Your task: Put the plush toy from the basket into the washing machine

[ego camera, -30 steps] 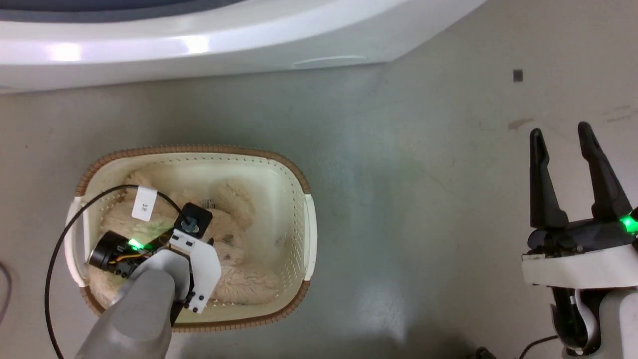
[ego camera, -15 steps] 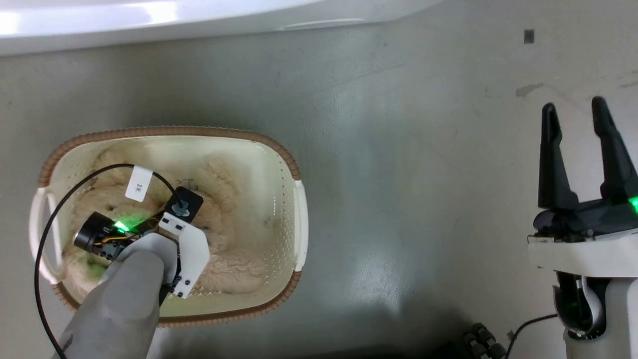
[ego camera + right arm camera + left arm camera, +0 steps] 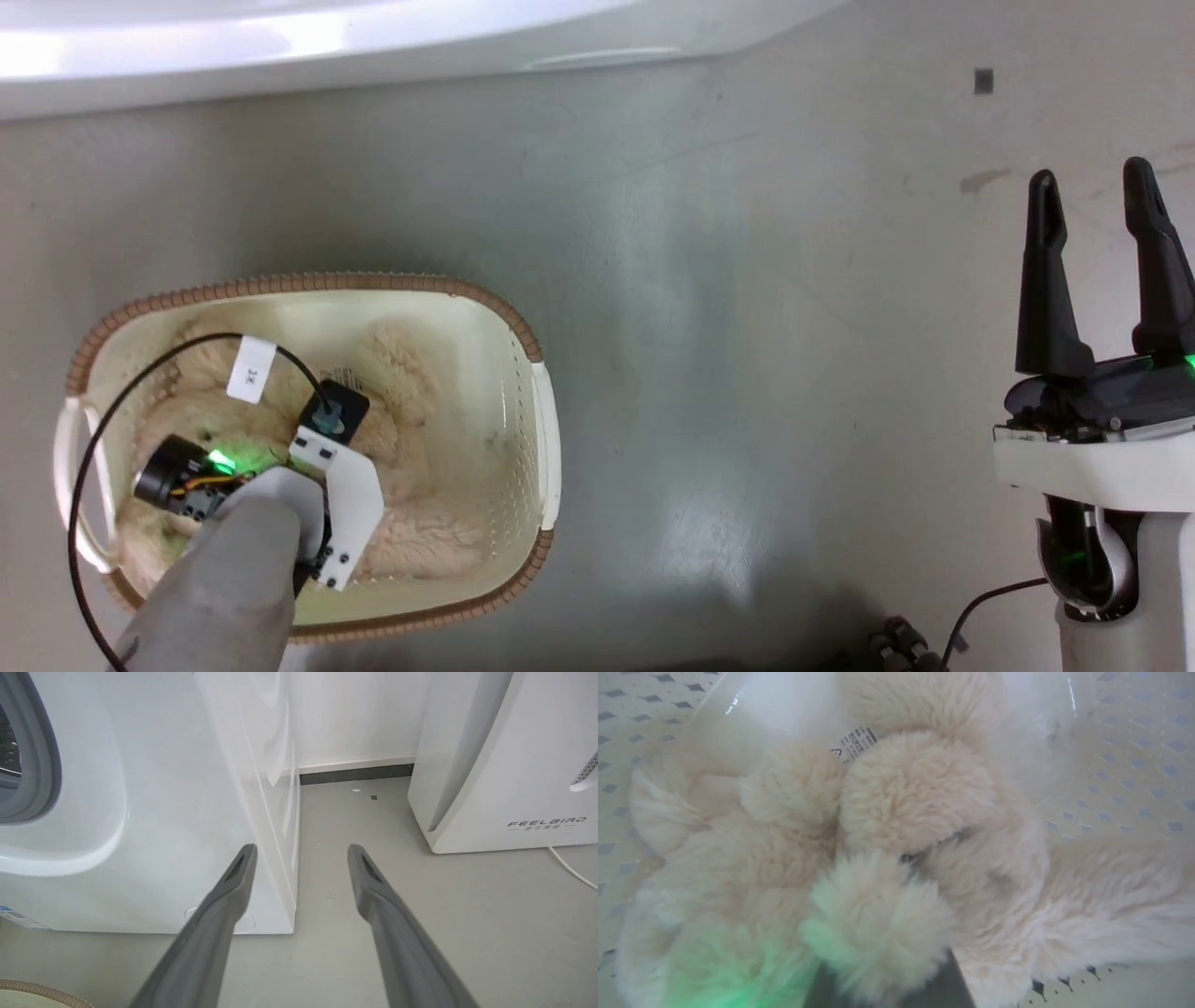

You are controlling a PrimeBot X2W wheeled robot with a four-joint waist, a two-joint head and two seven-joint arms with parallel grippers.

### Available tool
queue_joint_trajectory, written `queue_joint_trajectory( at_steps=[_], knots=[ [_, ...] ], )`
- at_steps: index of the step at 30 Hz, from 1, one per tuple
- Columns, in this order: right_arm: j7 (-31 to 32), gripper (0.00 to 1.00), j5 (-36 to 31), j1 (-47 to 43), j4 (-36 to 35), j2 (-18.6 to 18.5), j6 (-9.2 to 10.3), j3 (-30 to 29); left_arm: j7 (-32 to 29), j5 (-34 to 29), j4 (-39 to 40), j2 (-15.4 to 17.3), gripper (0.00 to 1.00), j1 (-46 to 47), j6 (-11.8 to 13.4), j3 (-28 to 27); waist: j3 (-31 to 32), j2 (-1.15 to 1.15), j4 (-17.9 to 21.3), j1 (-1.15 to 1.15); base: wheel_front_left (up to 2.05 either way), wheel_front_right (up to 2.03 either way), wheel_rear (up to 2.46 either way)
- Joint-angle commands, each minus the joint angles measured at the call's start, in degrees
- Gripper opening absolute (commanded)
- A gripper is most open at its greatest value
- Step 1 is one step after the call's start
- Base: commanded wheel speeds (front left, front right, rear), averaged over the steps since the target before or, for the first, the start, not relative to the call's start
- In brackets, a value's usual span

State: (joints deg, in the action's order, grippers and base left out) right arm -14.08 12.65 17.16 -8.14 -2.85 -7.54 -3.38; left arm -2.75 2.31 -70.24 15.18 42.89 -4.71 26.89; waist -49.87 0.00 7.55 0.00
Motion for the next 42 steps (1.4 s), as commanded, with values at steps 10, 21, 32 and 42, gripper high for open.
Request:
queue_joint_trajectory(
  at_steps=[10,21,32,42],
  knots=[
    [-0.9,1.00,0.6,-0.5,2.9,0.0,0.05,-0.1,6.2,1.9,-3.7,-3.0,0.00,-2.3,-1.0,2.3,10.8,0.00,-2.6,0.00,0.00,0.00,0.00],
    [-0.9,1.00,0.5,-6.0,6.2,0.0,0.05,-1.1,14.8,4.0,-3.7,-5.8,0.00,-7.6,-1.9,3.0,23.8,0.00,-5.9,0.00,0.00,0.00,0.00],
    [-0.9,1.00,0.2,-11.9,8.3,0.0,0.05,-2.7,17.7,5.9,0.8,-8.0,0.00,-12.3,-1.3,2.8,34.5,0.00,-9.1,0.00,0.00,0.00,0.00],
    [-0.9,1.00,0.4,-15.6,9.4,0.0,0.05,-3.4,17.7,6.3,15.7,-6.4,0.00,-17.8,1.0,1.8,40.4,0.00,-10.8,0.00,0.00,0.00,0.00]
  ],
)
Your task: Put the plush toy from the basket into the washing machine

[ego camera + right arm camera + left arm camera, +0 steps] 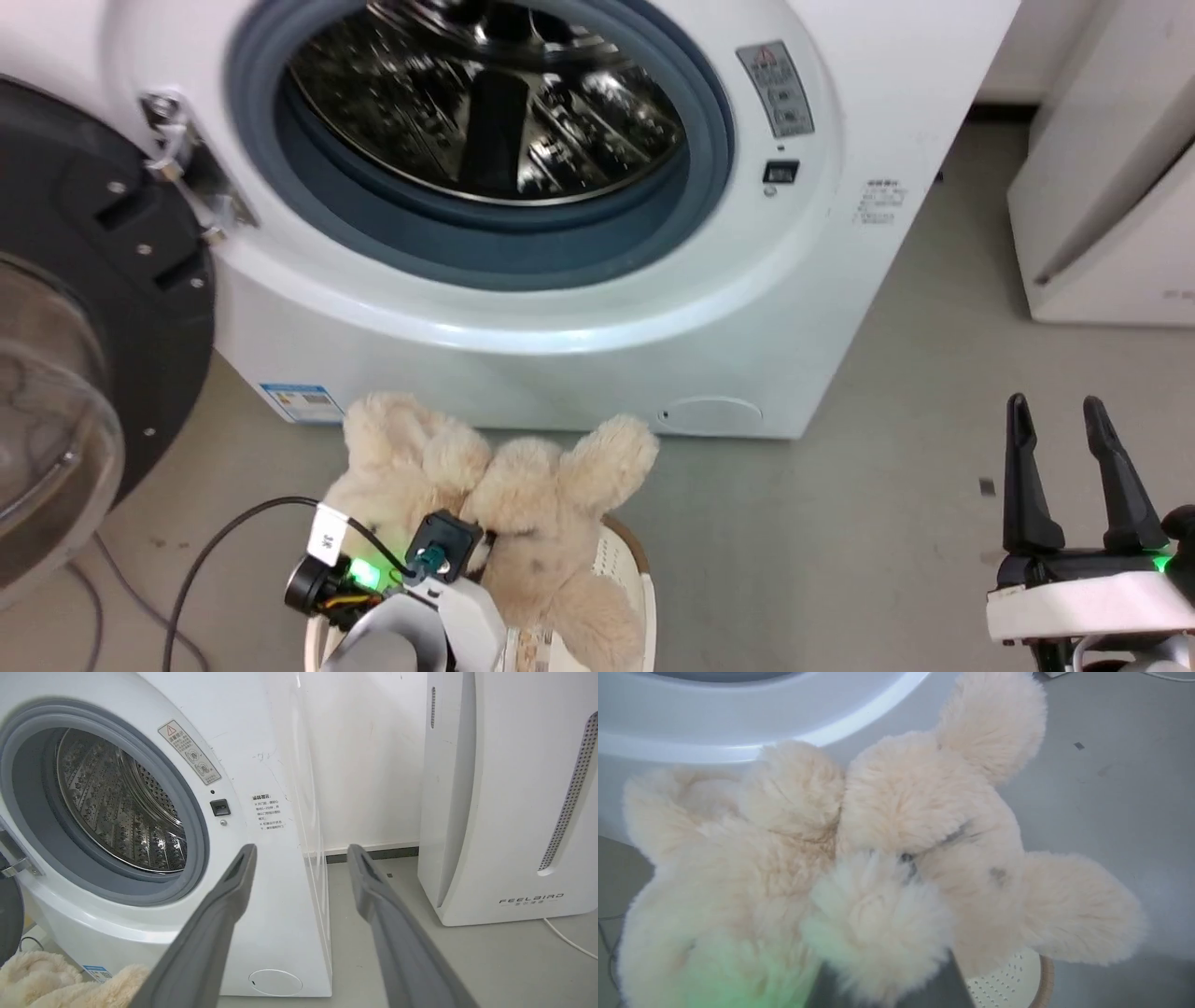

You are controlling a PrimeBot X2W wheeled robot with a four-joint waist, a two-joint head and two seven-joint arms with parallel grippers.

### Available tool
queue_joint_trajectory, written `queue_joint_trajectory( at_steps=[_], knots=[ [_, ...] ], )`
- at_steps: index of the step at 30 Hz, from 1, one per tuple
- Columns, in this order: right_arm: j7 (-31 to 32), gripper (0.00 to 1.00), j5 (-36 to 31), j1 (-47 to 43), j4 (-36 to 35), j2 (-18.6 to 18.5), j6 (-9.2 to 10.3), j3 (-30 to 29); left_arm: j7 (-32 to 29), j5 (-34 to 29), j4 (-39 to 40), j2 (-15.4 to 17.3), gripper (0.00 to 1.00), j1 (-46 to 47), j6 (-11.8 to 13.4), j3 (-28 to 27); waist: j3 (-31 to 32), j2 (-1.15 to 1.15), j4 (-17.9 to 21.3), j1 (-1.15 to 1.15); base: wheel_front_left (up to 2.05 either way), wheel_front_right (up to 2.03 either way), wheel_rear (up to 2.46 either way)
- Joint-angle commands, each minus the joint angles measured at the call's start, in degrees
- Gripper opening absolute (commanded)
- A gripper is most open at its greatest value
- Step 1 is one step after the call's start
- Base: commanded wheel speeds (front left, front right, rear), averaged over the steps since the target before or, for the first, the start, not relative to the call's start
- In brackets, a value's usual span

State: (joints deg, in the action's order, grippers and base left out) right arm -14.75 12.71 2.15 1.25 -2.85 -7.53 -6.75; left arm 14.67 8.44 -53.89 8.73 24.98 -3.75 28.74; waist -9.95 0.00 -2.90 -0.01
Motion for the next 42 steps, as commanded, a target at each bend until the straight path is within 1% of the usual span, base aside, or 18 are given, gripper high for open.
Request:
queue_joint_trajectory(
  at_steps=[1,6,12,18,22,25,29,37,42],
  knots=[
    [-0.2,1.00,0.5,-0.8,0.1,0.0,0.04,0.0,0.3,0.2,0.8,0.3,0.00,-0.1,0.3,-0.2,0.8,0.00,-0.4,0.01,0.00,0.00,0.00],
    [-0.2,1.00,0.7,-1.4,0.0,0.0,0.04,0.3,0.3,0.5,8.5,1.2,0.00,-0.8,1.9,-1.7,1.7,0.00,-0.3,0.01,0.00,0.00,0.00],
    [-0.2,1.00,0.9,-1.3,-0.1,0.0,0.04,0.4,0.3,0.8,16.6,2.2,0.00,-0.8,3.8,-4.3,1.2,0.00,0.9,0.01,0.00,0.00,0.00],
    [-0.2,1.00,1.0,0.2,-0.6,0.0,0.04,0.6,0.3,1.5,20.9,2.2,0.00,1.9,4.8,-7.4,-1.9,0.00,2.9,0.01,0.00,0.00,0.00],
    [-0.2,1.00,1.0,2.0,-1.3,0.0,0.04,0.2,0.3,2.3,23.0,1.6,0.00,5.9,5.7,-10.7,-5.7,0.00,4.1,0.01,0.00,0.00,0.00],
    [-0.2,1.00,1.1,3.5,-1.6,0.0,0.04,0.6,0.3,2.3,23.8,1.5,0.00,9.1,6.1,-12.8,-8.7,0.00,5.5,0.01,0.00,0.00,0.00],
    [-0.2,1.00,1.5,5.8,-2.0,0.0,0.04,1.1,0.3,2.1,23.2,2.0,0.00,13.8,6.2,-15.8,-12.7,0.00,7.7,0.01,0.00,0.00,0.00],
    [-0.2,1.00,3.3,10.3,-3.1,0.0,0.04,2.3,0.3,0.2,19.3,5.1,0.00,25.1,5.5,-19.8,-20.8,0.00,12.6,0.01,0.00,0.00,0.00],
    [-0.2,1.00,4.9,12.6,-3.6,0.0,0.04,3.8,0.3,-0.7,15.9,8.0,0.00,33.2,5.2,-22.1,-25.9,0.00,16.2,0.01,0.00,0.00,0.00]
  ],
)
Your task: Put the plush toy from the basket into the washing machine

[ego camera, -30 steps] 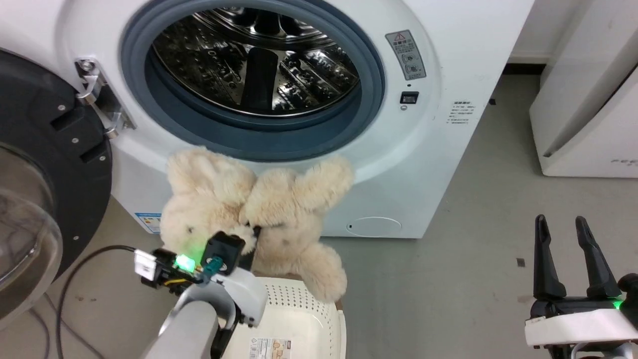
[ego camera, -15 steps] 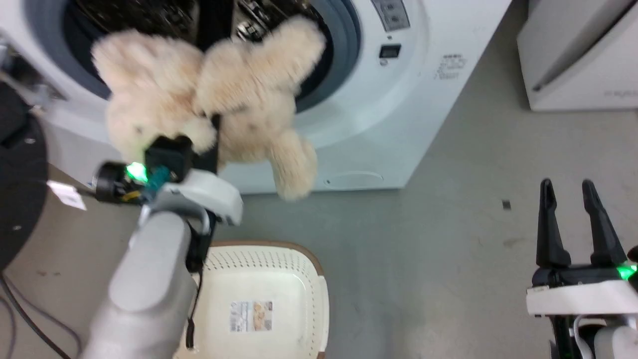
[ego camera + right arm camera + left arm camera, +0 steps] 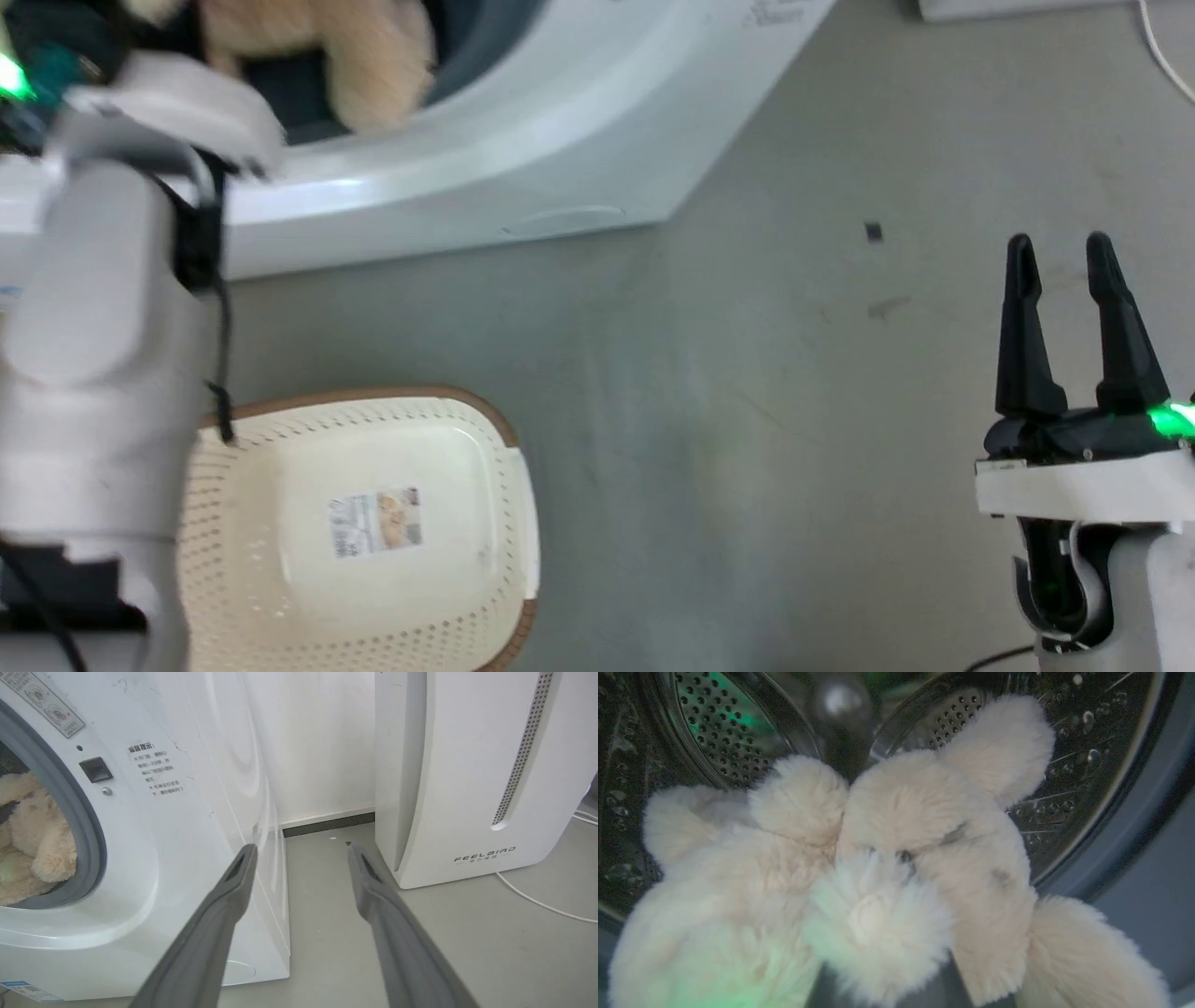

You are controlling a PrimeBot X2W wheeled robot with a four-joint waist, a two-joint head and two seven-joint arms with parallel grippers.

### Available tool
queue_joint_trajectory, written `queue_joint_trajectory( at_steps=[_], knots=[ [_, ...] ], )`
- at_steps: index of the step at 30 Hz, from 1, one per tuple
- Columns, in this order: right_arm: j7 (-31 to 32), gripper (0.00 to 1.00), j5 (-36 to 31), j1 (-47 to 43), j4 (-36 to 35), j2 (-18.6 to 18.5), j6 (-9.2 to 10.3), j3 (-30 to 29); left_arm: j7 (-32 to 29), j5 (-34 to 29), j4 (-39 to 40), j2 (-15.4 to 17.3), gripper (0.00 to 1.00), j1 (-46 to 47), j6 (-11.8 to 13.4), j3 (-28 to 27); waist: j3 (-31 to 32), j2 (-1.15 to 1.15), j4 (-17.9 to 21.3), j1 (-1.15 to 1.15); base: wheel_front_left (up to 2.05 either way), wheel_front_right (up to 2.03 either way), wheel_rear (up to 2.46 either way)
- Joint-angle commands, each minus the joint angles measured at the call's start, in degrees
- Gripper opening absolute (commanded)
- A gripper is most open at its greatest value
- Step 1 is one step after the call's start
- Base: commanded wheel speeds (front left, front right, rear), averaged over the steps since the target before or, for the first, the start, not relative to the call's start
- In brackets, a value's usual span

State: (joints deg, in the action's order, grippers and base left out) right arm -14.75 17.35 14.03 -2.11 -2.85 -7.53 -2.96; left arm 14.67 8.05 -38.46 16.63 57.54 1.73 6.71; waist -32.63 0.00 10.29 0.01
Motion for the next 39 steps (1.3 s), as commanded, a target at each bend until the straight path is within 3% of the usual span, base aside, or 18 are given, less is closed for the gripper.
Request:
queue_joint_trajectory(
  at_steps=[1,10,19,20,21,28,39],
  knots=[
    [-0.2,1.00,0.7,1.2,-0.4,0.0,0.04,0.2,0.3,-0.4,-0.3,0.7,0.00,2.2,-0.4,-0.5,-4.2,0.00,3.8,-0.01,0.00,0.00,0.00],
    [-0.2,1.00,3.4,3.0,-1.0,0.0,0.04,1.8,0.3,-1.2,-6.2,5.5,0.00,15.7,0.3,-3.5,-10.3,0.00,8.4,-0.01,0.00,0.00,0.00],
    [-0.2,1.00,3.9,3.9,-1.2,0.0,0.04,2.3,0.3,-1.2,-12.0,7.3,0.00,21.0,1.2,-4.9,-12.0,0.00,9.1,-0.01,0.00,0.00,0.00],
    [-0.2,1.00,3.8,3.9,-1.1,0.0,0.04,2.3,0.3,-1.0,-13.1,7.2,0.84,20.7,1.2,-5.0,-11.8,0.00,9.0,-0.01,0.00,0.00,0.00],
    [-0.2,1.00,3.7,3.9,-1.0,0.0,0.04,2.2,0.3,-0.8,-13.9,7.0,1.00,20.5,1.1,-5.2,-11.5,0.00,8.8,-0.01,0.00,0.00,0.00],
    [-0.2,1.00,2.6,3.4,-0.3,0.0,0.04,1.4,0.3,-0.5,-13.8,5.7,1.00,16.8,0.9,-5.4,-8.5,0.00,6.6,-0.01,0.00,0.00,0.00],
    [-0.2,1.00,-0.3,1.6,0.5,0.0,0.04,0.2,0.3,-1.5,-6.7,0.2,1.00,2.9,1.3,-4.6,0.1,0.00,1.5,-0.01,0.00,0.00,0.00]
  ],
)
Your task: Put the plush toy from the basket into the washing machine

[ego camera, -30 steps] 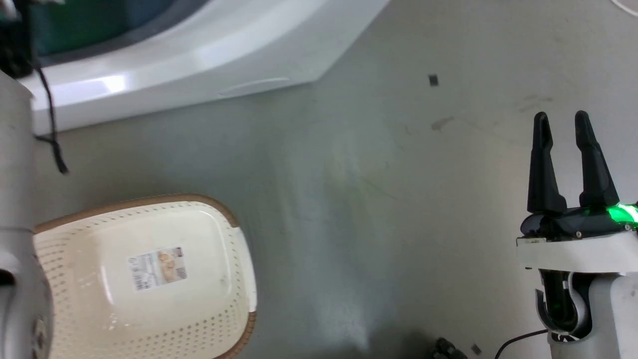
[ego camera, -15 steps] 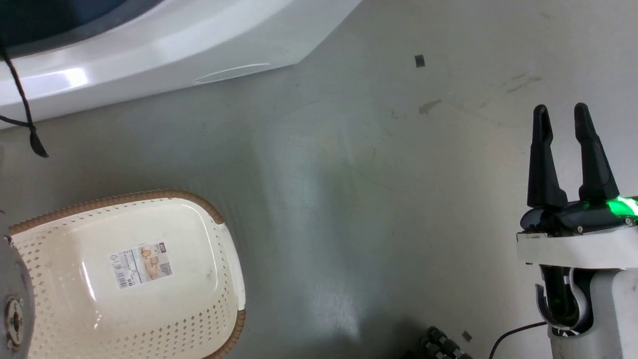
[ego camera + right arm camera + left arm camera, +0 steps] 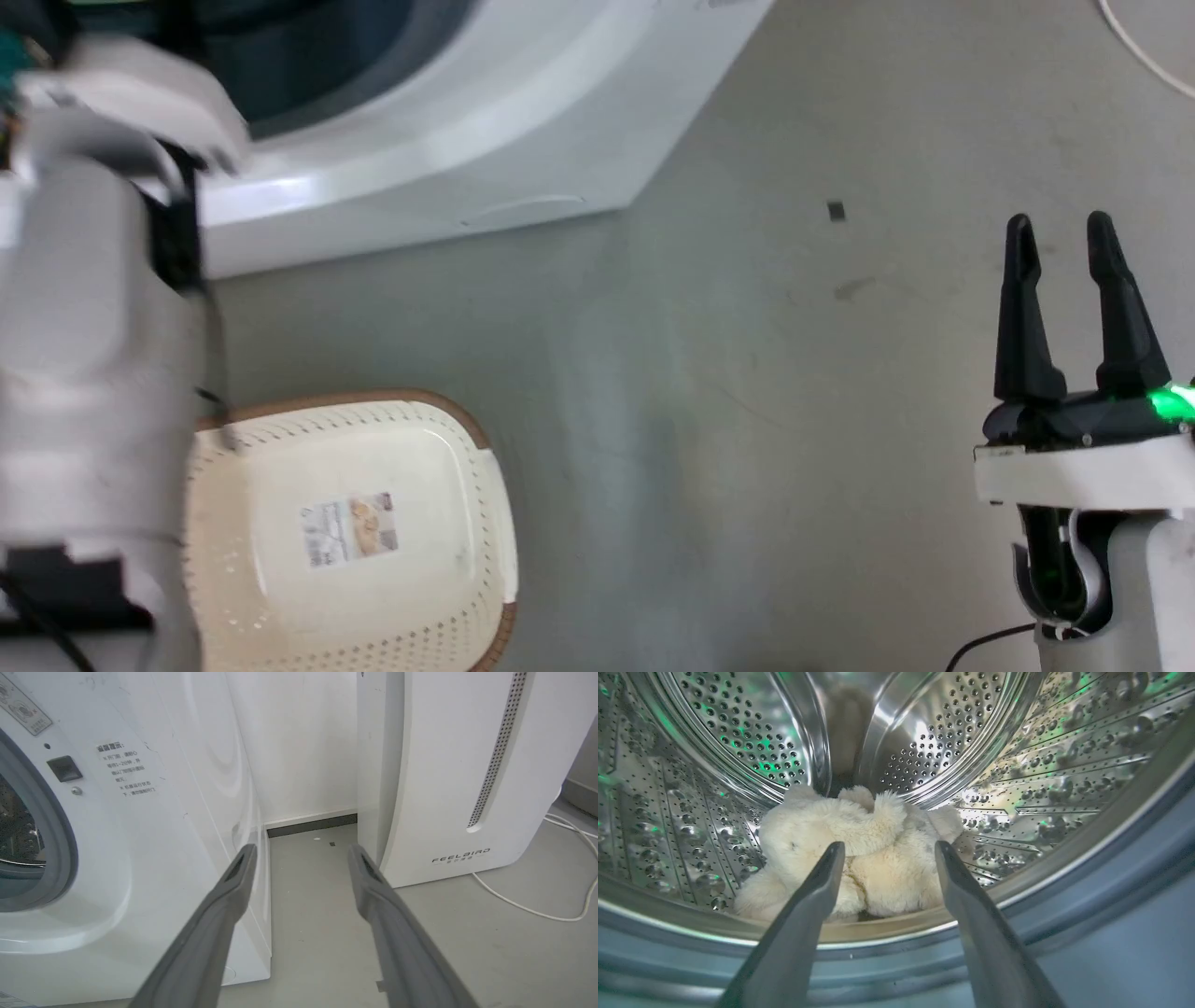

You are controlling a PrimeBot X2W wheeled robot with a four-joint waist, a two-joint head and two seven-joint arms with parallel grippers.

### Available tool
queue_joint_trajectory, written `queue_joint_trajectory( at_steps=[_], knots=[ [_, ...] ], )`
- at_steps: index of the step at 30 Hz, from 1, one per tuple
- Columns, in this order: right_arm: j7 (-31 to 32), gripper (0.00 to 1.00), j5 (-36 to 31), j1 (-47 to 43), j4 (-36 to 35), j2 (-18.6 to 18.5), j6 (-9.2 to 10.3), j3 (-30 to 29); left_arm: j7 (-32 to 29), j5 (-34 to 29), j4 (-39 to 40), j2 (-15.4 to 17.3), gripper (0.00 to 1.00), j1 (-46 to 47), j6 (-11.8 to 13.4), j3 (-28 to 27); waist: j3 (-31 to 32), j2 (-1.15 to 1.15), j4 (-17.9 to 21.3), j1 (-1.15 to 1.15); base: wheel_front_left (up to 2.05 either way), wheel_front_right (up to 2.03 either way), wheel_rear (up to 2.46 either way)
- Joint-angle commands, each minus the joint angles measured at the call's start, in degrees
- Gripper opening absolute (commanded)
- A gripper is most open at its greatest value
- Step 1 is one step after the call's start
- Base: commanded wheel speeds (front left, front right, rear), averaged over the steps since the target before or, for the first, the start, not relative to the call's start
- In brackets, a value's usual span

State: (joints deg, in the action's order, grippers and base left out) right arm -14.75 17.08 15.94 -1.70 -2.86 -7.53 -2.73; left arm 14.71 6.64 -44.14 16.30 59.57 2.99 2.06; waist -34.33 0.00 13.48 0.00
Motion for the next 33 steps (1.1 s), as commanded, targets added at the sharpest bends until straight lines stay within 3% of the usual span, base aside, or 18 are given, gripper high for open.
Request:
queue_joint_trajectory(
  at_steps=[1,9,20,33],
  knots=[
    [-0.2,1.00,-0.4,-0.5,0.1,0.0,0.04,-0.1,0.3,-0.2,0.4,-0.2,1.00,-1.0,0.3,0.1,2.8,0.00,-2.2,0.00,0.00,0.00,0.00],
    [-0.2,1.00,-3.7,-3.6,0.5,0.0,0.04,-1.4,0.3,-1.0,13.3,-5.0,1.00,-16.6,1.3,-0.6,10.9,0.00,-7.6,0.00,0.00,0.00,0.00],
    [-0.3,1.00,-6.5,-8.4,1.0,0.0,0.04,-1.2,0.3,-2.9,24.7,-7.9,1.00,-33.2,0.8,-1.1,19.7,0.00,-12.1,0.00,0.00,0.00,0.00],
    [-0.3,1.00,-7.8,-15.3,2.0,0.0,0.04,-1.1,0.3,-5.2,30.7,-10.1,1.00,-50.4,0.7,0.1,28.7,0.00,-15.1,0.00,0.00,0.00,0.00]
  ],
)
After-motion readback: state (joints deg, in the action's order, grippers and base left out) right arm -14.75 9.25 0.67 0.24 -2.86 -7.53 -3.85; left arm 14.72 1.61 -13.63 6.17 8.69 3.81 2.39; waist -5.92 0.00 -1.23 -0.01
